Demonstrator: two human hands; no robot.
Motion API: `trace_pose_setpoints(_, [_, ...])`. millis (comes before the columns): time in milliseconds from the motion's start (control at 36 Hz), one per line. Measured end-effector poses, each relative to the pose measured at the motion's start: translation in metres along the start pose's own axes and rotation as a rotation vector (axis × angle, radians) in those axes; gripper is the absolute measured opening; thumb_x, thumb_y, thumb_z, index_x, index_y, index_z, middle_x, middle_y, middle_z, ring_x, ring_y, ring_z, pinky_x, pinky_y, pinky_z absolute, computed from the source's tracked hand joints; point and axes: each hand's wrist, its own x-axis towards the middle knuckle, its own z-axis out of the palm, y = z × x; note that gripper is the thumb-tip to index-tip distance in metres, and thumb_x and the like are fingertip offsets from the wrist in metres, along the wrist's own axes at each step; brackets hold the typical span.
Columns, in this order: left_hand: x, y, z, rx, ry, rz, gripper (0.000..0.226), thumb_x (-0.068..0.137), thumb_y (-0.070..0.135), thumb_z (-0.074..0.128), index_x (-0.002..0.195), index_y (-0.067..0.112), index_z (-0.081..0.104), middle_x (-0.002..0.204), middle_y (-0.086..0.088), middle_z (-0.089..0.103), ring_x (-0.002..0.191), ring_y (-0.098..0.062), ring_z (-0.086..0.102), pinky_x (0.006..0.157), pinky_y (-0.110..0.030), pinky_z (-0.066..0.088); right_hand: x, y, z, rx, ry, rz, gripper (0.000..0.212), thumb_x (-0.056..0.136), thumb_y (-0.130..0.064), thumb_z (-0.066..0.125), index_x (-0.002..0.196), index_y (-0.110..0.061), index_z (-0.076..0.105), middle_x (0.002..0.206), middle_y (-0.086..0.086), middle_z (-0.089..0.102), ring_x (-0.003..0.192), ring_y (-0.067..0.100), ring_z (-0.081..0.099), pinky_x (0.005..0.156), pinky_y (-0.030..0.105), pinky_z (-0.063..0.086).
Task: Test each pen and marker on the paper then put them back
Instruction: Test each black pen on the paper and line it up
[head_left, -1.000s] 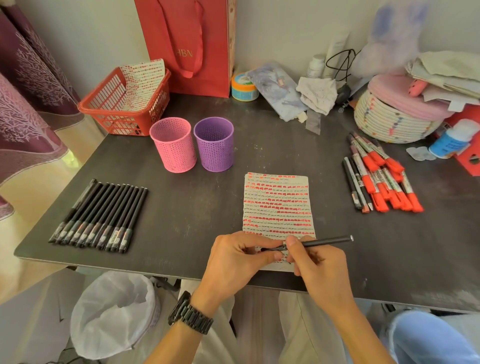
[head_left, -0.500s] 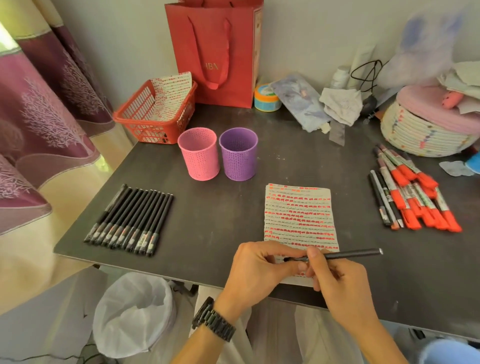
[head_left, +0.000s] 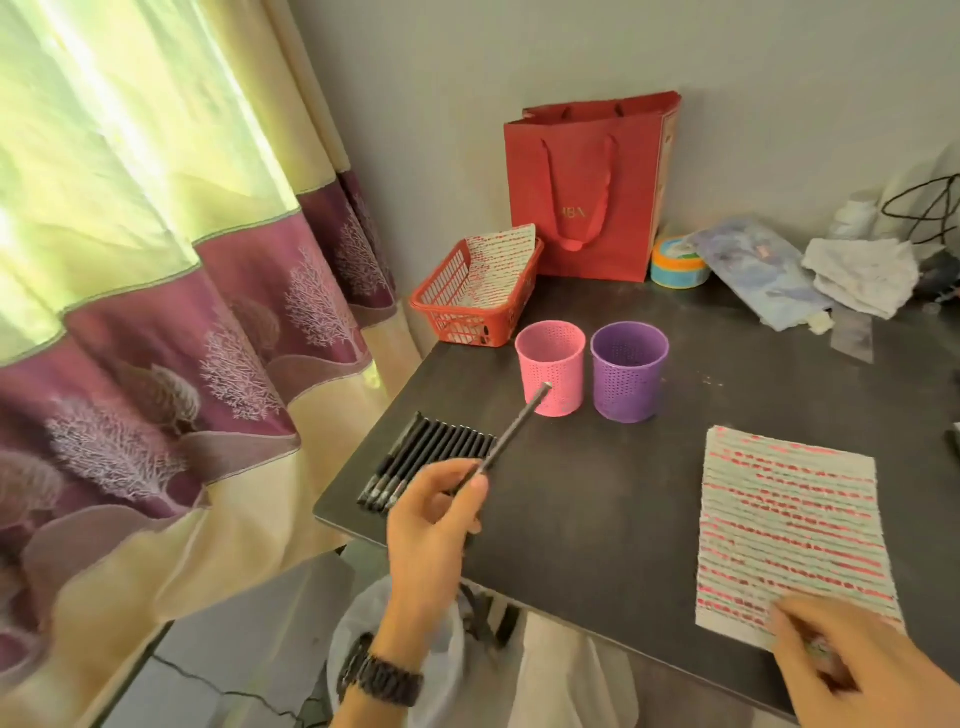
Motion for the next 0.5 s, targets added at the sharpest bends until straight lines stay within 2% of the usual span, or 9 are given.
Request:
trace_pose_setpoints(28, [0.010, 0.002, -0.018, 0.051, 0.072, 0.010, 0.013, 0.089, 0.021, 0.076, 0.094, 0.033, 0.077, 0.093, 0.003, 0.076, 0.068, -0.011, 0.065, 0.061, -0.022, 0.053, -0.001, -0.001, 0.000, -0.001, 0.035, -0.033, 0.041, 0.058, -0.019, 0.093, 0.077, -0.036, 0.062, 0.075, -0.001, 0.075, 0.053, 0.012, 0.061, 0.054, 0.020, 0.049])
trace_pose_setpoints(56, [0.021, 0.004, -0.036, 0.116, 0.144, 0.011, 0.015, 0.091, 0.019, 0.074, 0.094, 0.034, 0.076, 0.093, 0.005, 0.076, 0.071, -0.011, 0.066, 0.063, -0.022, 0.053, -0.002, -0.002, -0.001, -0.006, 0.080, -0.059, 0.036, 0.064, -0.022, 0.090, 0.079, -0.036, 0.061, 0.076, 0.000, 0.074, 0.058, 0.016, 0.063, 0.058, 0.025, 0.051])
trace_pose_setpoints(111, [0.040, 0.005, -0.067, 0.287, 0.263, -0.001, 0.015, 0.095, 0.021, 0.068, 0.099, 0.034, 0.074, 0.091, 0.010, 0.074, 0.080, -0.012, 0.068, 0.068, -0.023, 0.051, -0.005, -0.012, -0.001, 0.001, 0.149, -0.076, 0.010, 0.082, -0.040, 0.066, 0.081, -0.030, 0.065, 0.076, 0.000, 0.073, 0.067, 0.023, 0.065, 0.061, 0.033, 0.055])
trace_pose_setpoints(167, [0.053, 0.003, -0.092, 0.500, 0.319, -0.016, 0.014, 0.097, 0.026, 0.063, 0.106, 0.031, 0.072, 0.092, 0.015, 0.070, 0.086, -0.012, 0.066, 0.072, -0.027, 0.048, -0.007, -0.020, 0.007, 0.027, 0.197, -0.089, 0.035, 0.084, -0.047, 0.050, 0.086, -0.019, 0.070, 0.078, 0.003, 0.073, 0.074, 0.030, 0.063, 0.064, 0.041, 0.054])
trace_pose_setpoints(222, [0.063, -0.002, -0.109, 0.676, 0.343, -0.032, 0.018, 0.097, 0.029, 0.061, 0.111, 0.028, 0.071, 0.096, 0.013, 0.069, 0.086, -0.009, 0.063, 0.074, -0.031, 0.045, -0.006, -0.036, 0.010, 0.099, 0.219, -0.191, 0.035, 0.086, -0.044, 0.050, 0.091, -0.015, 0.071, 0.080, 0.001, 0.072, 0.078, 0.028, 0.059, 0.069, 0.041, 0.048])
trace_pose_setpoints(361, [0.073, -0.023, -0.120, 0.824, 0.308, -0.077, 0.025, 0.097, 0.025, 0.058, 0.118, 0.021, 0.072, 0.115, 0.003, 0.071, 0.095, -0.017, 0.064, 0.084, -0.033, 0.049, 0.005, -0.083, 0.023, 0.207, 0.067, -0.373, 0.035, 0.090, -0.043, 0.050, 0.107, -0.019, 0.069, 0.102, -0.006, 0.069, 0.096, 0.015, 0.056, 0.082, 0.021, 0.040])
trace_pose_setpoints(417, [0.074, -0.030, -0.117, 0.846, 0.280, -0.103, 0.025, 0.096, 0.023, 0.059, 0.117, 0.022, 0.072, 0.115, 0.002, 0.072, 0.089, -0.016, 0.065, 0.081, -0.033, 0.052, 0.008, -0.099, 0.032, 0.215, 0.009, -0.408, 0.034, 0.090, -0.043, 0.051, 0.113, -0.021, 0.063, 0.110, -0.006, 0.066, 0.102, 0.015, 0.055, 0.085, 0.022, 0.044])
trace_pose_setpoints(500, [0.074, -0.035, -0.112, 0.851, 0.289, -0.090, 0.024, 0.092, 0.024, 0.061, 0.113, 0.025, 0.074, 0.107, 0.004, 0.073, 0.080, -0.013, 0.065, 0.072, -0.029, 0.050, 0.013, -0.113, 0.047, 0.169, -0.080, -0.406, 0.041, 0.088, -0.041, 0.061, 0.122, -0.019, 0.059, 0.125, -0.002, 0.061, 0.116, 0.018, 0.054, 0.092, 0.032, 0.052])
